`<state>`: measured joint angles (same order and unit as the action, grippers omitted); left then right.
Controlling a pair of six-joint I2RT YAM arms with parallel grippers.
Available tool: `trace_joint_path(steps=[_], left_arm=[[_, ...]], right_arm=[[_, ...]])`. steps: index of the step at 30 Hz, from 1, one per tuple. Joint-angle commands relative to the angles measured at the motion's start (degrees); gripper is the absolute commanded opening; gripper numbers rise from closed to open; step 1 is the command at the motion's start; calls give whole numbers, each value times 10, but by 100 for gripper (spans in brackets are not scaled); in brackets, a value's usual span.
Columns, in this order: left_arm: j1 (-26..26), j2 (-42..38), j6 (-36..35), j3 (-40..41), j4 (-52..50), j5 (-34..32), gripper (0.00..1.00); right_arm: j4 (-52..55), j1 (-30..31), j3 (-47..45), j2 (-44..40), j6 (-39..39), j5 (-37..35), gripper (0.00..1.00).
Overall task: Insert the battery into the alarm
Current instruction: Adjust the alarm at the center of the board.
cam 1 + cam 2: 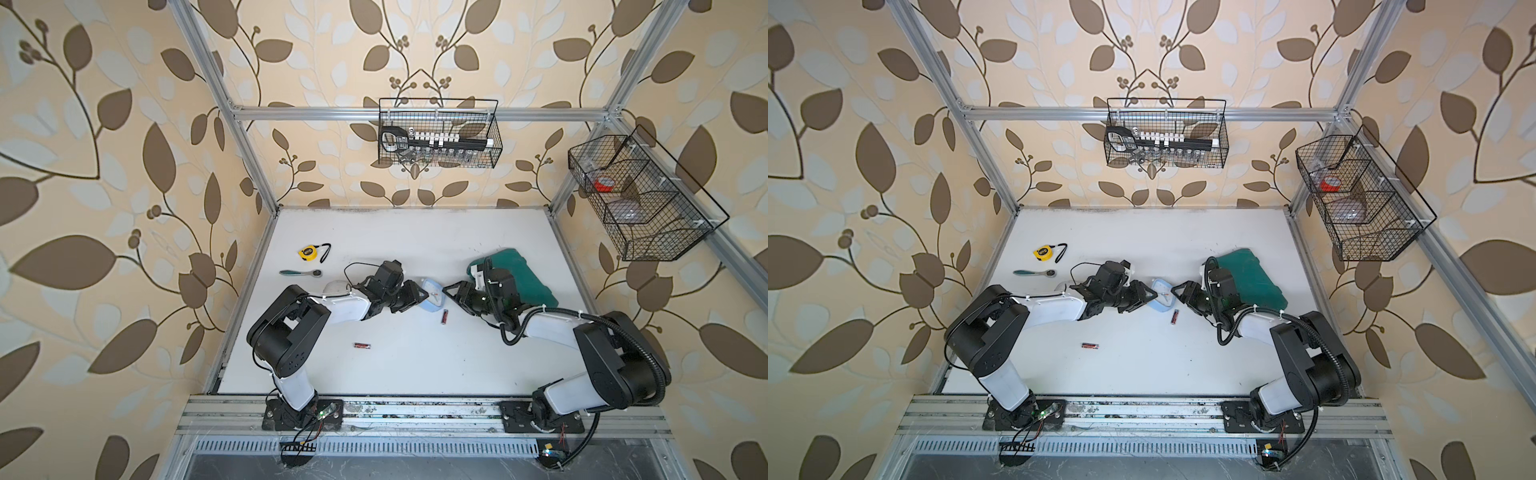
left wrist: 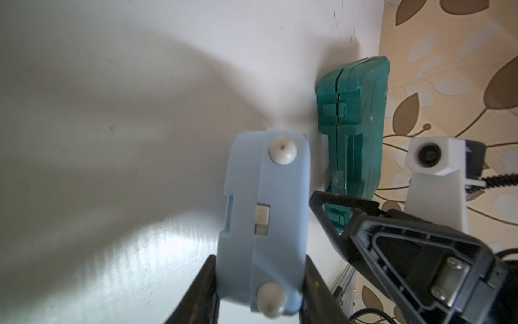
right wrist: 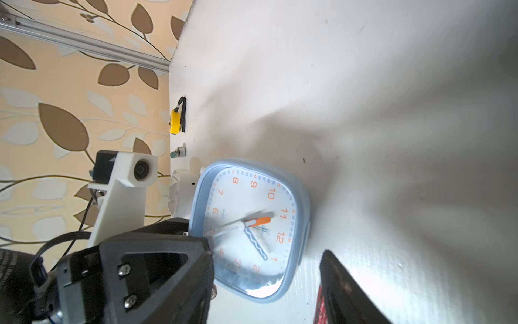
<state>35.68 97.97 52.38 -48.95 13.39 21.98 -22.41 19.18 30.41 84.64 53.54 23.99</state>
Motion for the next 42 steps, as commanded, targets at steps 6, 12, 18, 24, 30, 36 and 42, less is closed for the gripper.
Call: trace_joint_path(steps=[6, 12, 18, 24, 30, 36, 42], left_arm=[[5, -56, -130, -29, -45, -35, 19], [5, -97, -204, -21, -44, -56, 18], [4, -139, -272, -10, -57, -112, 20], [0, -177, -314, 10, -12, -71, 21], [-21, -165, -274, 8, 34, 34, 20], [-26, -177, -285, 27, 93, 86, 20], [-26, -205, -392, 60, 108, -12, 20]], right_arm=[[40, -9, 4, -35, -17, -9, 62], [84, -10, 31, -40, -54, -14, 62], [104, -12, 47, -52, -66, -11, 63], [50, -12, 36, -73, -90, 32, 66], [-46, -13, 2, -118, -105, 57, 74], [-72, -13, -11, -156, -118, 66, 78], [-19, -15, 10, -176, -137, 51, 78]])
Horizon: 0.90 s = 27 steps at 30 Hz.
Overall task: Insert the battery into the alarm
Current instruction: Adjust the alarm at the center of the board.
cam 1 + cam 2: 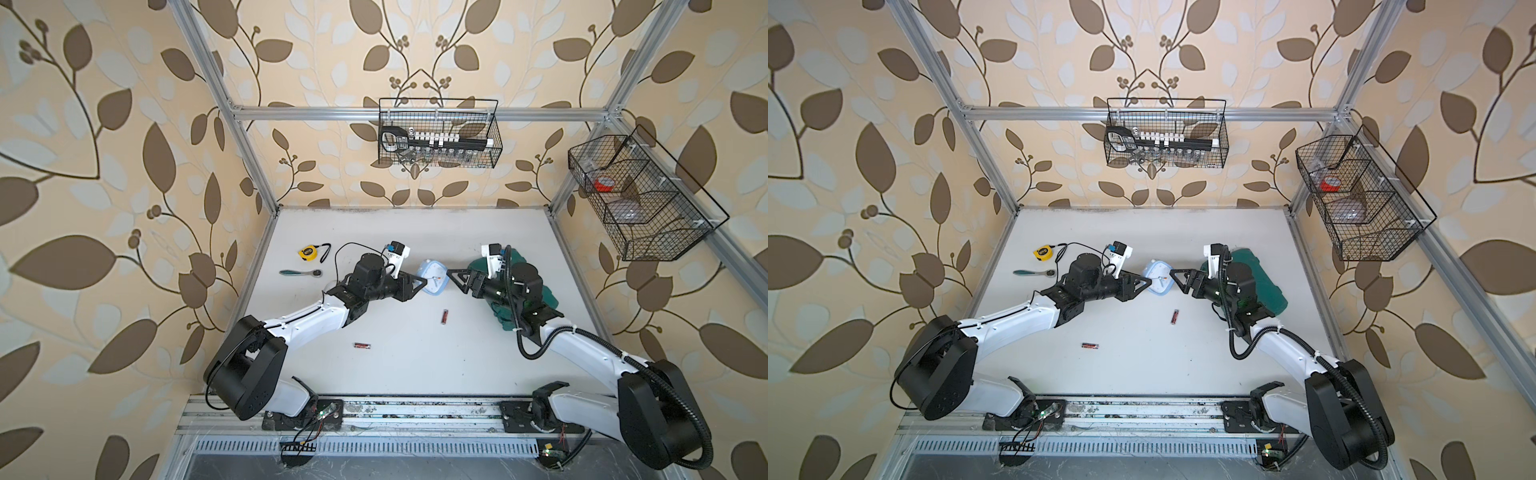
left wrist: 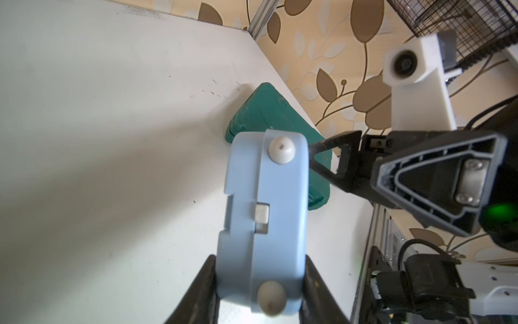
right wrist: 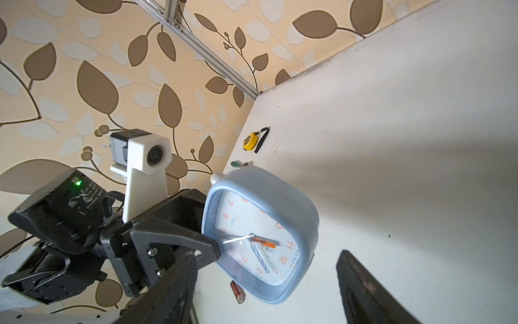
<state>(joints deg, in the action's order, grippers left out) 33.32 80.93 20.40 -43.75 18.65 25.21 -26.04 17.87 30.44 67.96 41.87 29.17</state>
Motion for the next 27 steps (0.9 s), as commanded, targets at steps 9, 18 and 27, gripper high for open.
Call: trace_joint_path(steps=[9, 18, 27], left_arm=[[-2, -30, -226, -1, 51, -199, 24], [23, -10, -331, 13, 93, -320, 23], [99, 42, -523, 46, 196, -465, 17]], right_arm=[[133, 0, 69, -7, -18, -14, 79], [267, -1, 142, 40, 41, -20, 81], [321, 2, 182, 60, 106, -53, 81]])
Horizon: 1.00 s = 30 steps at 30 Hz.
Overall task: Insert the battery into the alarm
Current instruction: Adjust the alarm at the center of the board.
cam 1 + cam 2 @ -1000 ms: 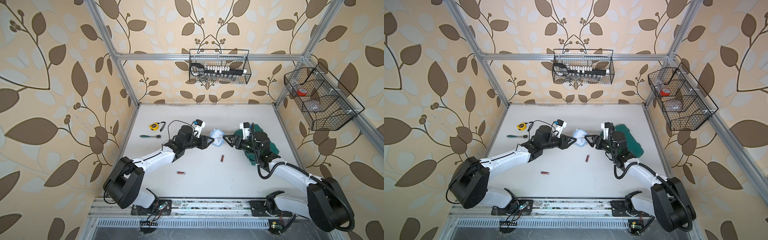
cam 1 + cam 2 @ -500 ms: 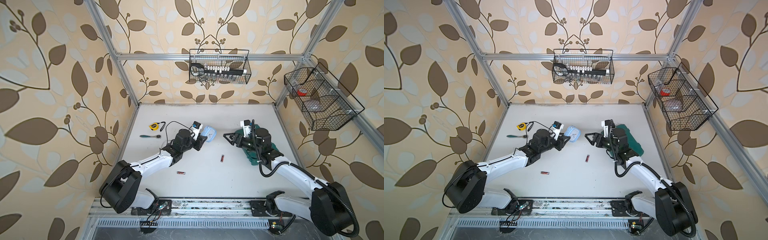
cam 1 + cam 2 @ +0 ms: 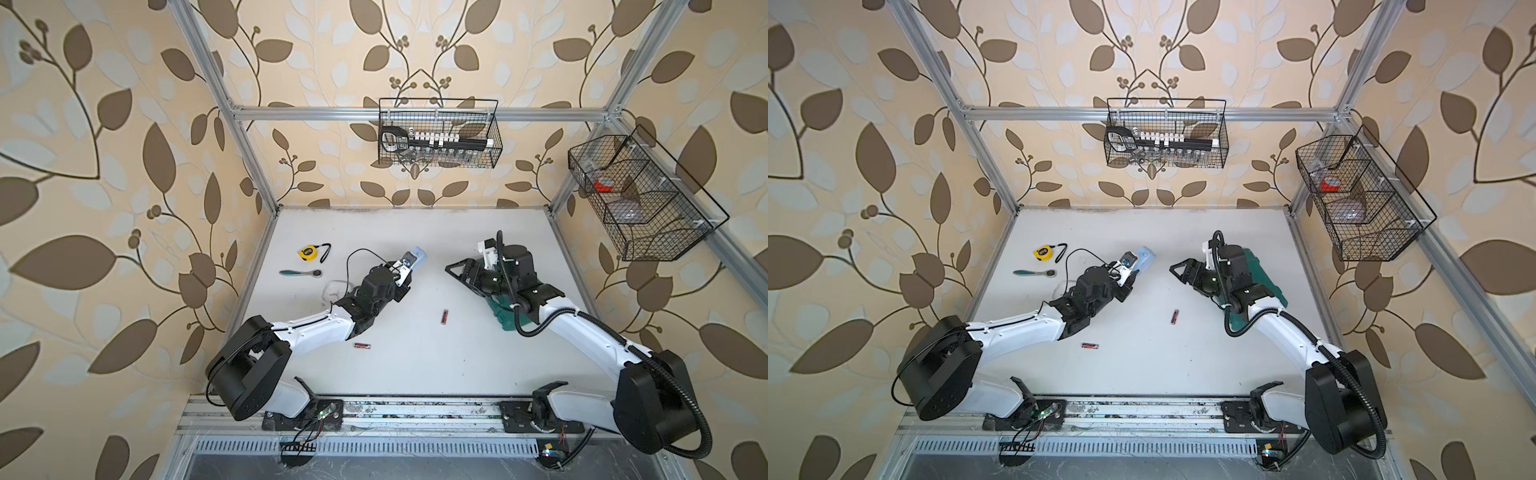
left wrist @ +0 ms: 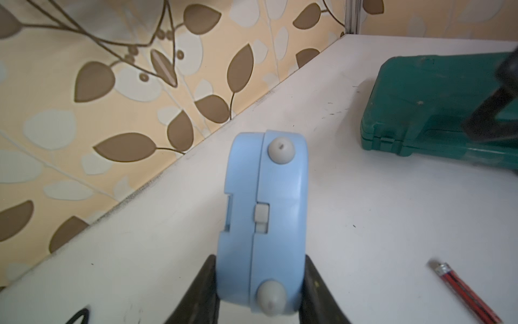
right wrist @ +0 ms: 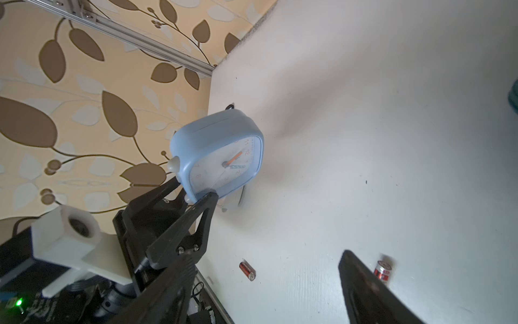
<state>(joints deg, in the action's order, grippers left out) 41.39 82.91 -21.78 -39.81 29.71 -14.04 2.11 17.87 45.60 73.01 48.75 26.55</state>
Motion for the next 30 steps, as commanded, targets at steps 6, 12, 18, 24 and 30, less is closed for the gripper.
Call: trace_joint_path(steps=[6, 12, 18, 24, 30], left_arm=[[58, 68, -185, -7, 115, -137, 16], [82, 91, -236, -2, 154, -161, 15], [101, 115, -276, 0, 198, -177, 14], [121, 148, -323, -6, 246, -201, 14], [133, 174, -358, -10, 285, -219, 14]], right_arm=[[111, 15, 85, 43, 82, -82, 82], [137, 33, 127, 81, 123, -89, 86], [107, 36, 138, 118, 187, -43, 85], [60, 39, 131, 140, 235, 9, 84], [25, 36, 118, 161, 278, 47, 79]])
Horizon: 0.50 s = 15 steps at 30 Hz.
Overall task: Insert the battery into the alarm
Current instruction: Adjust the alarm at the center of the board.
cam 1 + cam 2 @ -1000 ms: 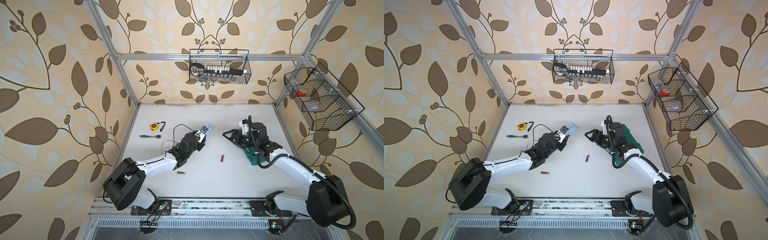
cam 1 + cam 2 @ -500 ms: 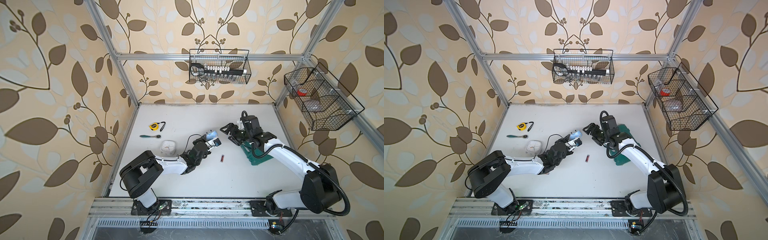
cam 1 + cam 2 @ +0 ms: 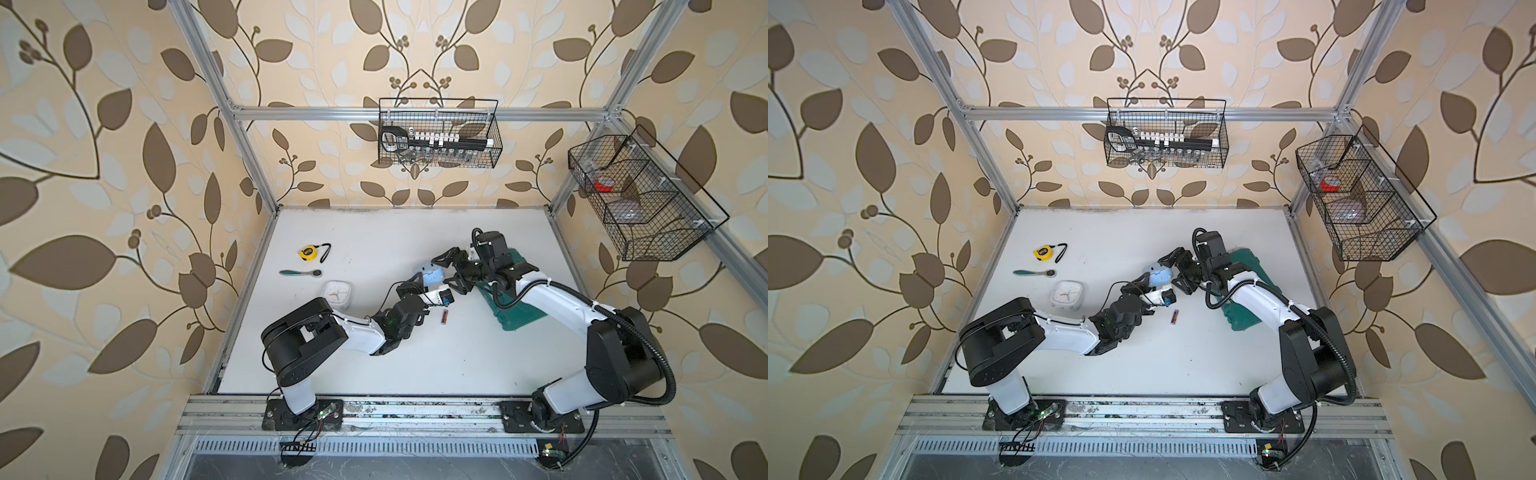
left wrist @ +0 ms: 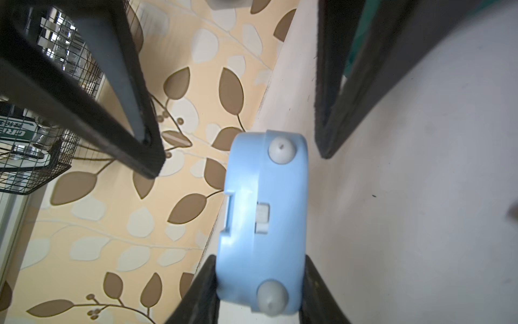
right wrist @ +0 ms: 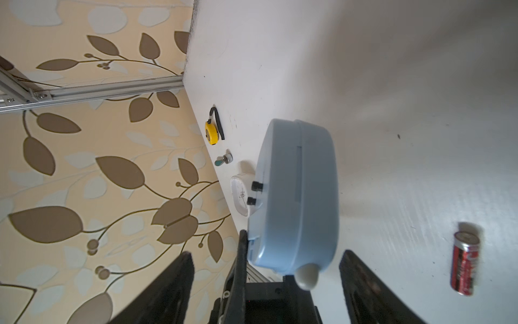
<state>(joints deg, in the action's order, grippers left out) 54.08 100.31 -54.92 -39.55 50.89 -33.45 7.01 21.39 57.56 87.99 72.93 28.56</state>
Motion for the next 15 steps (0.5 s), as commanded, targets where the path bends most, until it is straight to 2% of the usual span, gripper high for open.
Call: trace_joint_path(steps=[1, 6, 15], left_arm=[[7, 0, -29, -11, 79, -25, 14], [8, 4, -34, -13, 79, -26, 14], [15, 12, -52, -13, 101, -33, 14]], right_arm=[[-27, 0, -3, 14, 42, 29, 78], [-51, -12, -23, 14, 69, 36, 69], [-85, -36, -42, 23, 83, 75, 58]])
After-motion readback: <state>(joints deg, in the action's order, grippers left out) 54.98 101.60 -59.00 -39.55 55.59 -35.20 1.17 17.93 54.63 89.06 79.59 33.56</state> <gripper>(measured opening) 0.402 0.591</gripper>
